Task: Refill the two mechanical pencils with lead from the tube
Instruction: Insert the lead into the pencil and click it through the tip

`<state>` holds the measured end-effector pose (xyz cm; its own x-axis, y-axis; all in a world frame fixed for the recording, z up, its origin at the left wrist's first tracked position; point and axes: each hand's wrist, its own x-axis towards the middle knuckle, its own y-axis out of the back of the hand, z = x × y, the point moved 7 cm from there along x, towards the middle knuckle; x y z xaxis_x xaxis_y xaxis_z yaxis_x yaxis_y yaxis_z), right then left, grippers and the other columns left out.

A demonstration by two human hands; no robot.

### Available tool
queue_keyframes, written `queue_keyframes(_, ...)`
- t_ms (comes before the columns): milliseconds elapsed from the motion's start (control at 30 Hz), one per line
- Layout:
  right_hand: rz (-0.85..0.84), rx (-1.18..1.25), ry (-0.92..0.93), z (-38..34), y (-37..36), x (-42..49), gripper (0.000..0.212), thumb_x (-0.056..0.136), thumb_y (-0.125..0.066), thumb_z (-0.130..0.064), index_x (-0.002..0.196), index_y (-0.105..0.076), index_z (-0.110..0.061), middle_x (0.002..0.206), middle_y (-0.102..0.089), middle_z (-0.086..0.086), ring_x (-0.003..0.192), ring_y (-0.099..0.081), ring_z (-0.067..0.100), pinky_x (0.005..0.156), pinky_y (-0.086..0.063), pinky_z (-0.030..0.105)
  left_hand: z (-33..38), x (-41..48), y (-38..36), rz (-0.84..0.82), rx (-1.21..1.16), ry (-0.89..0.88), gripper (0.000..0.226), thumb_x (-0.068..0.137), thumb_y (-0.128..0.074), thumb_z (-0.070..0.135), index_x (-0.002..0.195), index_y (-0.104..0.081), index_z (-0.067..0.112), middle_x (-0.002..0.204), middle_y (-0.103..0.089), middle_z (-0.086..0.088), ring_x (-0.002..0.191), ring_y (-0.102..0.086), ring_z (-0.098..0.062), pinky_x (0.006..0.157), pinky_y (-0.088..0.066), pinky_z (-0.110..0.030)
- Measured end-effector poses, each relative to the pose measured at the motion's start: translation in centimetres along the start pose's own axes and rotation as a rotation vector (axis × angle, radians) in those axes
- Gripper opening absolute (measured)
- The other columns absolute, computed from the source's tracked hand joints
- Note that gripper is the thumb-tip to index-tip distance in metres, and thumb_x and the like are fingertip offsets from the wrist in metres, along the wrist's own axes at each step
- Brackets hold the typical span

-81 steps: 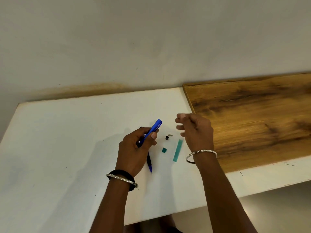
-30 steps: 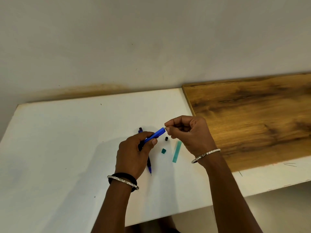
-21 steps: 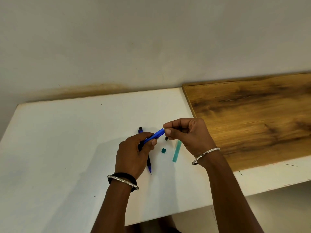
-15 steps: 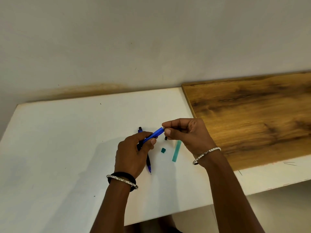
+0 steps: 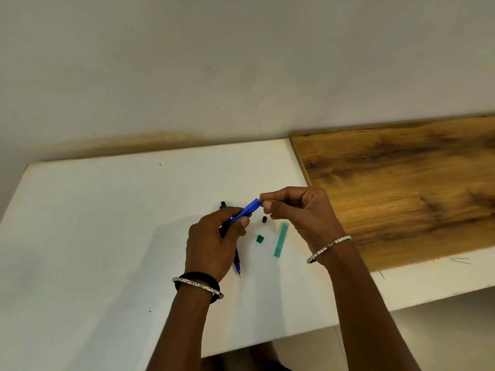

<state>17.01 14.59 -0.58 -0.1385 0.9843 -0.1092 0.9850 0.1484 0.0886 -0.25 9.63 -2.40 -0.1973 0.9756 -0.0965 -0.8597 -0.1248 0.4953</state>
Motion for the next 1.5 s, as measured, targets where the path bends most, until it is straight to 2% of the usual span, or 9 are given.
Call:
queue_keyframes(267, 0.037, -0.09, -0.018, 0.8, -0.1, 0.3, 0.015, 0.084, -0.071, -0.01, 0.091, -0.076, -0.022, 0.083, -0.077, 0.0, 0.076, -0.073, 0.018, 0.066, -0.057, 0.022, -0.3, 0.2, -0.1, -0.003, 0.032, 0.003, 0.026, 0.089, -0.058, 0.039, 0.11, -0.07, 0.028, 0.077, -0.07, 0.01, 0.078, -0.063, -0.01, 0.066, -0.041, -0.014)
queue_keyframes(333, 0.128, -0.232, -0.022, 1.2, 0.5, 0.4, 0.014, 0.085, -0.069, -0.011, 0.094, -0.073, -0.02, 0.082, -0.075, -0.001, 0.073, -0.072, 0.014, 0.067, -0.057, 0.02, -0.4, 0.2, -0.3, -0.014, 0.022, 0.006, 0.026, 0.089, -0.058, 0.04, 0.109, -0.07, 0.028, 0.076, -0.07, 0.011, 0.077, -0.063, -0.011, 0.066, -0.042, -0.017)
queue_keyframes(433, 0.167, -0.582, -0.018, 1.6, 0.6, 0.3, 0.013, 0.083, -0.073, -0.019, 0.096, -0.072, -0.021, 0.08, -0.07, -0.008, 0.067, -0.062, 0.003, 0.06, -0.045, 0.004, -0.5, 0.3, -0.2, 0.003, 0.013, 0.007, 0.02, 0.089, -0.058, 0.04, 0.104, -0.069, 0.032, 0.072, -0.068, 0.014, 0.075, -0.062, -0.008, 0.064, -0.041, -0.013)
queue_keyframes(567, 0.029, -0.848, -0.052, 2.5, -0.9, 0.3, 0.022, 0.079, -0.077, -0.034, 0.099, -0.072, -0.025, 0.09, -0.069, -0.009, 0.069, -0.054, 0.003, 0.064, -0.039, 0.012, -0.6, 0.3, -0.1, 0.005, 0.01, -0.005, 0.017, 0.089, -0.059, 0.039, 0.102, -0.068, 0.034, 0.072, -0.069, 0.013, 0.076, -0.063, -0.008, 0.065, -0.042, -0.014)
queue_keyframes(700, 0.025, -0.954, -0.045, 2.8, -1.4, 0.5, 0.02, 0.082, -0.075, -0.029, 0.1, -0.073, -0.021, 0.098, -0.073, -0.003, 0.083, -0.061, 0.011, 0.075, -0.043, 0.019, -0.6, 0.3, -0.1, -0.001, 0.018, -0.014, 0.016, 0.089, -0.059, 0.039, 0.101, -0.069, 0.034, 0.071, -0.069, 0.013, 0.073, -0.061, -0.005, 0.062, -0.039, -0.013)
queue_keyframes(833, 0.122, -0.81, -0.034, 2.1, -0.7, 0.5, 0.016, 0.08, -0.077, -0.028, 0.094, -0.075, -0.019, 0.087, -0.072, -0.006, 0.072, -0.058, 0.005, 0.068, -0.042, 0.011, -0.8, 0.3, 0.0, 0.003, 0.014, -0.005, 0.018, 0.089, -0.059, 0.04, 0.102, -0.069, 0.033, 0.071, -0.069, 0.013, 0.072, -0.061, -0.005, 0.06, -0.038, -0.012)
queue_keyframes(900, 0.208, -0.553, -0.021, 1.4, 0.2, 0.4, 0.013, 0.08, -0.077, -0.025, 0.091, -0.076, -0.019, 0.081, -0.071, -0.007, 0.069, -0.06, 0.003, 0.062, -0.044, 0.005, -0.9, 0.2, -0.1, -0.005, 0.024, -0.003, 0.021, 0.088, -0.059, 0.041, 0.105, -0.069, 0.032, 0.072, -0.069, 0.013, 0.073, -0.062, -0.003, 0.061, -0.038, -0.011)
queue_keyframes(1033, 0.215, -0.099, -0.074, 1.1, 0.6, 0.2, 0.009, 0.083, -0.075, -0.021, 0.091, -0.076, -0.018, 0.078, -0.076, -0.002, 0.068, -0.068, 0.007, 0.055, -0.049, 0.012, -1.0, 0.3, -0.1, -0.011, 0.045, 0.001, 0.025, 0.089, -0.058, 0.042, 0.108, -0.069, 0.03, 0.076, -0.069, 0.013, 0.077, -0.062, -0.006, 0.065, -0.038, -0.011)
queue_keyframes(1500, 0.083, -0.149, -0.053, 1.2, -0.1, 0.4, 0.008, 0.089, -0.067, -0.013, 0.093, -0.072, -0.017, 0.082, -0.076, 0.0, 0.073, -0.073, 0.01, 0.06, -0.055, 0.017, -0.4, 0.2, -0.3, -0.03, 0.078, 0.003, 0.032, 0.089, -0.057, 0.039, 0.115, -0.067, 0.024, 0.087, -0.072, 0.004, 0.082, -0.061, -0.011, 0.071, -0.04, -0.017)
